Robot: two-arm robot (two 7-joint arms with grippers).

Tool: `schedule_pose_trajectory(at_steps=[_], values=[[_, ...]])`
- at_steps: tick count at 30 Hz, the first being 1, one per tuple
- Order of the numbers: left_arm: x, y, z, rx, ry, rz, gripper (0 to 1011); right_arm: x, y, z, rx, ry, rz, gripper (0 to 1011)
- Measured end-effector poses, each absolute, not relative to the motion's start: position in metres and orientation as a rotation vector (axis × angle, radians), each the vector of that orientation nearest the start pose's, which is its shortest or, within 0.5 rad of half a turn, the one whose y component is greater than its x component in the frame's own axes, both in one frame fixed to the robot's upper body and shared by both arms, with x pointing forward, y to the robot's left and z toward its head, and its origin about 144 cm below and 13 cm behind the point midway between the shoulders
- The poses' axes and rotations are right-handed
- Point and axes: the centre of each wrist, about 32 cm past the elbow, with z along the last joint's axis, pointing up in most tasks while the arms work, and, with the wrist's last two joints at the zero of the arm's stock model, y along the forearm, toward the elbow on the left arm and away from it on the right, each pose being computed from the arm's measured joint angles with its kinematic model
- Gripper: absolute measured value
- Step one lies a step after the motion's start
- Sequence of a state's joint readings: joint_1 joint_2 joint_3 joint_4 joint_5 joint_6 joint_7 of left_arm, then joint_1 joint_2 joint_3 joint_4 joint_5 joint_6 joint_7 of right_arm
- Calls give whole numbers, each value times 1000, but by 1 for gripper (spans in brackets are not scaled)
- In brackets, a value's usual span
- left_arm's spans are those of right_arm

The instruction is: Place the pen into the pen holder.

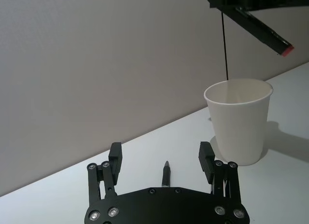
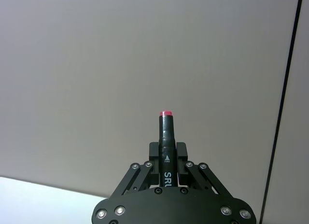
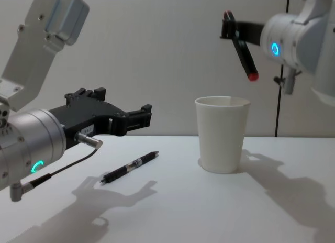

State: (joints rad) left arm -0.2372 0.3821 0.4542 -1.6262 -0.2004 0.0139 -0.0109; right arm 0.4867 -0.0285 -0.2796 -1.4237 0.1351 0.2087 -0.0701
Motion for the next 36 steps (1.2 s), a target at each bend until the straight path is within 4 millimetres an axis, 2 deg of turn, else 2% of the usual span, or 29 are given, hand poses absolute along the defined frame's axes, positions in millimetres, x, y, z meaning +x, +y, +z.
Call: schedule_pose_trajectory(at_steps=[8, 22, 36], values=[[492, 198, 1204, 61, -268, 1124, 1000, 569, -121, 1281, 135, -100, -1326, 205], [492, 198, 1204, 61, -268, 1124, 1000, 580, -101, 1251, 96, -145, -1321, 205], [492, 198, 1204, 61, -268, 1124, 1000, 590, -92, 1238, 87, -167, -1322, 205]])
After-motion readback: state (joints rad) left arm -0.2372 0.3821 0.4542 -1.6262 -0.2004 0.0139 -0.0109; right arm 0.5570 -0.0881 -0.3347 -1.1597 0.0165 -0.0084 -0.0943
